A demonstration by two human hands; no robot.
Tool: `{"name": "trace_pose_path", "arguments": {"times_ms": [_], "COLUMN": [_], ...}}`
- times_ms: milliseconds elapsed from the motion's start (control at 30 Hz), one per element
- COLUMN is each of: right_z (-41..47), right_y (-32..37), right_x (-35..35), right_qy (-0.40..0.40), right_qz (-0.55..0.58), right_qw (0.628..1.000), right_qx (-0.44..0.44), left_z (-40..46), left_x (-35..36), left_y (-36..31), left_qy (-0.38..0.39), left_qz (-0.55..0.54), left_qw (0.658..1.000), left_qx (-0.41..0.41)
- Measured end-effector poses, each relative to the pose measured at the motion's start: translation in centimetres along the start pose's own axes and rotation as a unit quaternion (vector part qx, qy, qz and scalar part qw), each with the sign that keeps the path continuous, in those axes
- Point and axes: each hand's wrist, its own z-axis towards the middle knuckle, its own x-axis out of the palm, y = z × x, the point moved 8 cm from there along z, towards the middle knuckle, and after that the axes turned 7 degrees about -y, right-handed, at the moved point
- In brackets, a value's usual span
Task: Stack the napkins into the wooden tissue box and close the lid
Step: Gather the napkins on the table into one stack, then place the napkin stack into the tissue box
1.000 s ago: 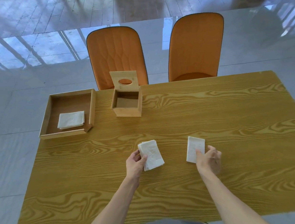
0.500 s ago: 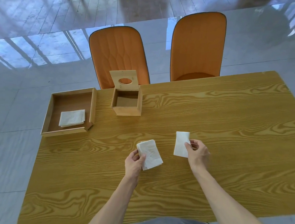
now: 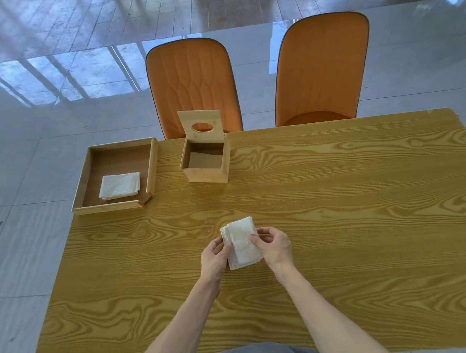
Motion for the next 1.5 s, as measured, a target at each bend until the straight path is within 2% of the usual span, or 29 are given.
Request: {"name": "trace_pose_path", "arguments": {"times_ms": [133, 300, 500, 567, 700, 767, 833, 900, 967, 1033, 1133, 1233, 1500], "right_z": [-0.1, -0.6, -0.9, -0.8, -1.2, -1.6, -1.5, -1.5, -2.0, -2.6, -3.1, -3.4, -3.4], "right_y": [-0.2, 0.6, 1.0, 0.9, 0.9, 1.2, 2.0, 3.8, 5.6, 6.4, 6.2, 5.1, 4.7], "right_x": [0.3, 0.4, -0.1, 0.0, 1.4, 2.1, 2.1, 1.7, 1.7, 2.4, 3.6, 4.6, 4.6], "right_qy": [-0.031, -0.033, -0.041, -0.012, 0.112, 0.155, 0.144, 0.096, 0.058, 0.063, 0.079, 0.09, 0.068], "right_qz": [-0.094, -0.158, -0.147, -0.118, -0.016, -0.001, -0.046, -0.139, -0.227, -0.251, -0.255, -0.271, -0.238], "right_qw": [0.995, 0.986, 0.986, 0.992, 0.994, 0.988, 0.988, 0.978, 0.951, 0.936, 0.927, 0.924, 0.938], "right_qx": [-0.007, -0.048, -0.066, -0.052, 0.011, 0.02, -0.032, -0.123, -0.202, -0.237, -0.262, -0.255, -0.242], "left_z": [0.2, 0.0, 0.0, -0.2, -0.5, -0.6, -0.5, -0.2, -0.2, -0.1, 0.3, 0.5, 0.6], "left_x": [0.0, 0.6, 0.3, 0.0, -0.4, -0.8, -1.7, -3.2, -4.6, -5.8, -7.0, -7.3, -6.8], "left_y": [0.1, -0.1, -0.4, -0.6, -0.7, -0.8, -1.4, -2.6, -3.9, -5.0, -5.7, -5.5, -5.2], "left_qy": [-0.005, 0.037, 0.047, 0.053, 0.08, 0.095, 0.092, 0.075, 0.058, 0.042, 0.027, 0.033, 0.054], "left_qz": [-0.006, -0.005, -0.044, -0.081, -0.174, -0.193, -0.141, -0.037, 0.041, 0.093, 0.192, 0.248, 0.23], "left_qw": [1.0, 0.999, 0.998, 0.994, 0.979, 0.974, 0.985, 0.996, 0.994, 0.986, 0.963, 0.946, 0.948], "left_qx": [-0.012, -0.013, -0.027, -0.04, -0.066, -0.068, -0.034, 0.031, 0.086, 0.131, 0.186, 0.206, 0.213]}}
